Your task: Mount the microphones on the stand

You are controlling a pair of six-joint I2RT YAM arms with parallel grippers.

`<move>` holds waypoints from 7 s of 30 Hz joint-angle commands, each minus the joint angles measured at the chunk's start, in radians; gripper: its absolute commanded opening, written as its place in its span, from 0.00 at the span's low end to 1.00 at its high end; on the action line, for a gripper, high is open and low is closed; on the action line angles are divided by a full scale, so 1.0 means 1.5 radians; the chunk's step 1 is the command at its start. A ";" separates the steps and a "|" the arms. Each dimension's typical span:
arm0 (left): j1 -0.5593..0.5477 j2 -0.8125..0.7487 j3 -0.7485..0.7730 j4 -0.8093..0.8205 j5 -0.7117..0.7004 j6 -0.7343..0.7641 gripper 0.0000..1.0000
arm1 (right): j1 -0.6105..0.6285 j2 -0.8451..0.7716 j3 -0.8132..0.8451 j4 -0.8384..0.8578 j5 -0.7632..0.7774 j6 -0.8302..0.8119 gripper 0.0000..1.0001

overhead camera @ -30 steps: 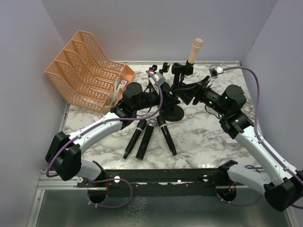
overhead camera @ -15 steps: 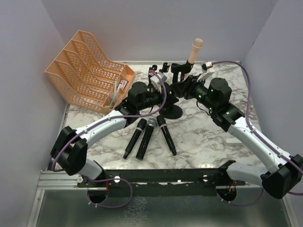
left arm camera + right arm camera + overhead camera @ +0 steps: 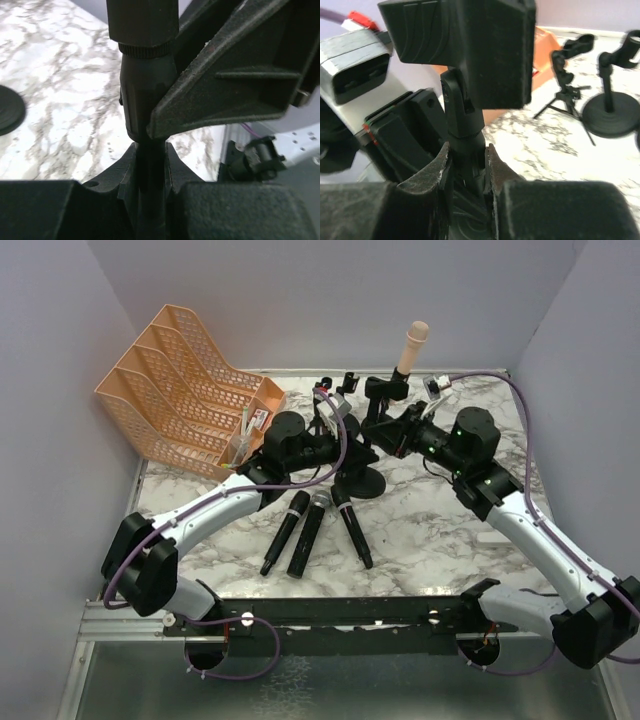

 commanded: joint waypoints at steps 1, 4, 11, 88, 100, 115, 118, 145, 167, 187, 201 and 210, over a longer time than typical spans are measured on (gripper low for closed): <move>-0.005 -0.054 0.000 0.037 0.144 -0.017 0.00 | -0.055 -0.040 -0.035 0.139 -0.283 -0.014 0.10; -0.005 -0.061 0.003 0.037 0.191 -0.021 0.00 | -0.075 -0.045 -0.058 0.228 -0.429 -0.009 0.08; -0.005 -0.066 0.011 0.037 0.199 -0.022 0.00 | -0.077 -0.088 -0.059 0.272 -0.637 -0.071 0.05; -0.006 -0.033 -0.024 0.084 0.158 -0.043 0.00 | -0.083 0.017 0.009 0.263 -0.180 0.105 0.31; -0.006 -0.030 -0.083 0.076 0.179 -0.056 0.00 | -0.084 0.058 0.136 0.211 -0.055 0.070 0.23; -0.006 -0.038 -0.094 0.070 0.156 -0.064 0.00 | -0.083 0.043 0.085 0.220 -0.035 0.084 0.36; -0.006 -0.050 -0.085 0.070 0.139 -0.061 0.00 | -0.083 0.013 0.027 0.194 -0.041 0.087 0.59; -0.006 -0.045 -0.040 0.074 0.119 -0.048 0.00 | -0.083 -0.028 -0.148 0.254 -0.261 0.180 0.50; 0.002 -0.022 -0.033 0.074 0.033 -0.072 0.00 | -0.083 -0.150 -0.209 0.288 -0.309 0.217 0.54; -0.001 -0.034 -0.022 0.074 0.207 -0.035 0.00 | -0.083 -0.064 -0.170 0.198 -0.178 0.120 0.65; -0.009 -0.048 -0.030 0.074 0.201 -0.026 0.00 | -0.084 0.020 -0.105 0.199 -0.185 0.156 0.27; -0.007 -0.045 -0.019 0.061 -0.028 -0.027 0.00 | -0.083 0.051 -0.059 0.110 0.010 0.055 0.01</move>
